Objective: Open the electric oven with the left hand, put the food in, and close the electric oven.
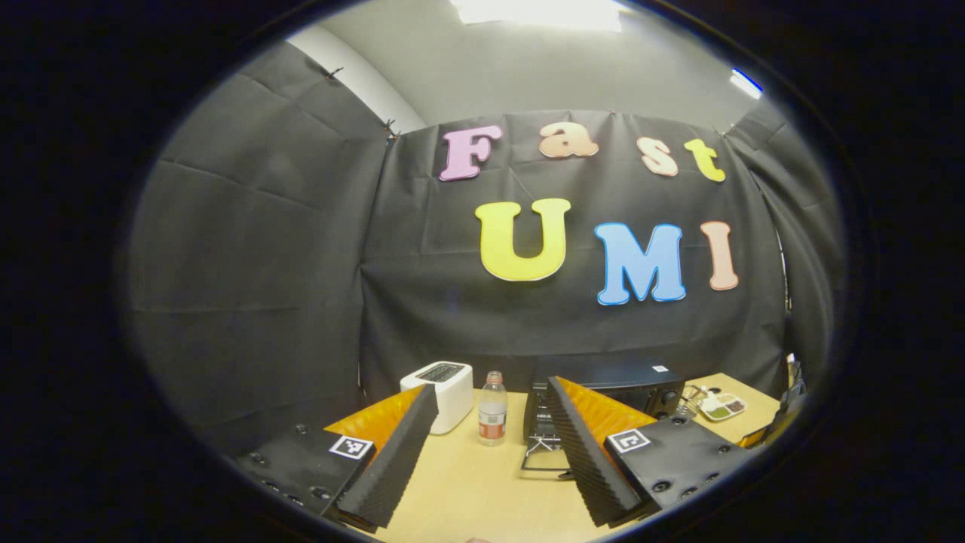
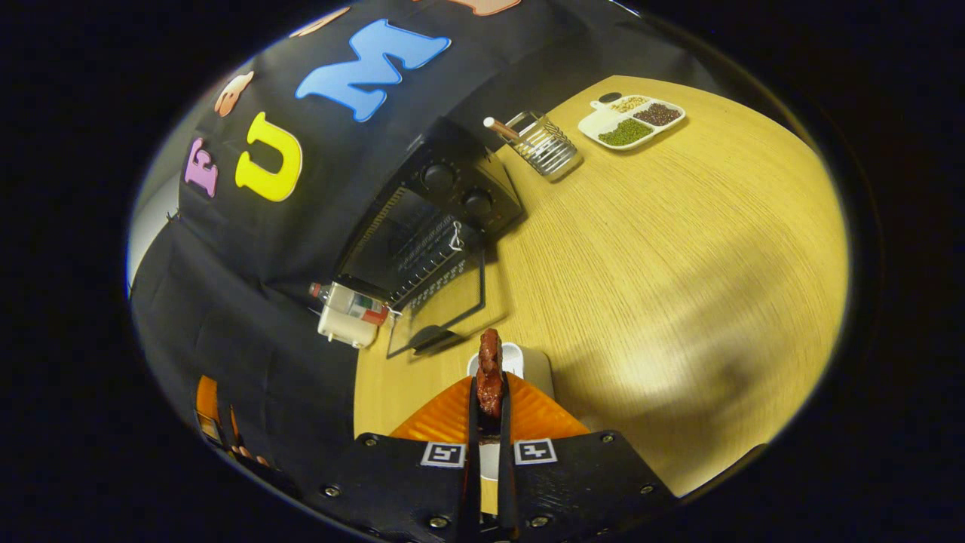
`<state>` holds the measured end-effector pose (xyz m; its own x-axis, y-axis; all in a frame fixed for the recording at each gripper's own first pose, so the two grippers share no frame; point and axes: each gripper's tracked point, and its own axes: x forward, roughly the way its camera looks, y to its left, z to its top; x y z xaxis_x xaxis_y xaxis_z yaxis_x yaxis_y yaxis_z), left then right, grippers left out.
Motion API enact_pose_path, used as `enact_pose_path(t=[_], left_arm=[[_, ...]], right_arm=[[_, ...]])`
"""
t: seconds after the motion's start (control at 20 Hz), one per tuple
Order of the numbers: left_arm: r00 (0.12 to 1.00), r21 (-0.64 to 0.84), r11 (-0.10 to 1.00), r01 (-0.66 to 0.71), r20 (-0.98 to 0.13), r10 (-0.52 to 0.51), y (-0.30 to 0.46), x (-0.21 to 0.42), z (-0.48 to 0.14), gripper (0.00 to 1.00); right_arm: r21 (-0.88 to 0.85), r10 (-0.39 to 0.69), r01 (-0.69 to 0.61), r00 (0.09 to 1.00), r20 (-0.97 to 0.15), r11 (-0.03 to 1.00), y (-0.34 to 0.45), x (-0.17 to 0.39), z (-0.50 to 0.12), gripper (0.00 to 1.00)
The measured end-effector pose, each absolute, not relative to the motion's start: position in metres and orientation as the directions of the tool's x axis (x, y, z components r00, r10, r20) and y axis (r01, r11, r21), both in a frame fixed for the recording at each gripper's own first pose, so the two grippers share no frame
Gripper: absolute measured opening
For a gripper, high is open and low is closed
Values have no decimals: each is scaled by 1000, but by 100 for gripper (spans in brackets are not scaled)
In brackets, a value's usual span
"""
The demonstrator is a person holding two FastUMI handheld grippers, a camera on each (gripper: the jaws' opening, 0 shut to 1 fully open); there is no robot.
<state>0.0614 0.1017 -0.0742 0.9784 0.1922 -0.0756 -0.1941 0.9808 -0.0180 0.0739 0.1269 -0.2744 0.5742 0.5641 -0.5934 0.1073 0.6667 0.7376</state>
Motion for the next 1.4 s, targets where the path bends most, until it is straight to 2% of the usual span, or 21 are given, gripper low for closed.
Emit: enact_pose_path(t=[0.35,0.4,0.5,0.65,0.7,1.0,1.15,1.3,1.4], left_arm=[[980,-38,984,-174,-105,169,112,84,-92,100],[980,-40,984,-172,-106,168,115,87,-93,98],[980,-37,984,-173,-105,168,122,93,-96,100],[978,-32,983,-179,-115,174,138,103,-101,100],[977,-30,983,-184,-118,179,142,106,-104,97],[968,-6,978,-209,-146,206,181,119,-119,100],[965,12,977,-211,-154,211,194,123,-124,97],[962,26,977,-212,-168,213,202,127,-130,100],[961,40,977,-211,-171,215,206,128,-132,97]], right_arm=[[785,565,85,647,-512,614,144,122,-232,9],[787,564,81,652,-506,612,150,129,-230,9],[788,563,73,660,-498,611,162,145,-228,9],[788,558,65,671,-489,613,183,164,-228,9],[789,556,62,677,-483,611,190,171,-228,9],[805,542,65,707,-454,590,231,212,-232,10],[817,528,81,726,-441,571,247,231,-237,9],[823,511,89,745,-429,561,261,248,-244,9],[824,502,91,753,-424,559,269,258,-249,9]])
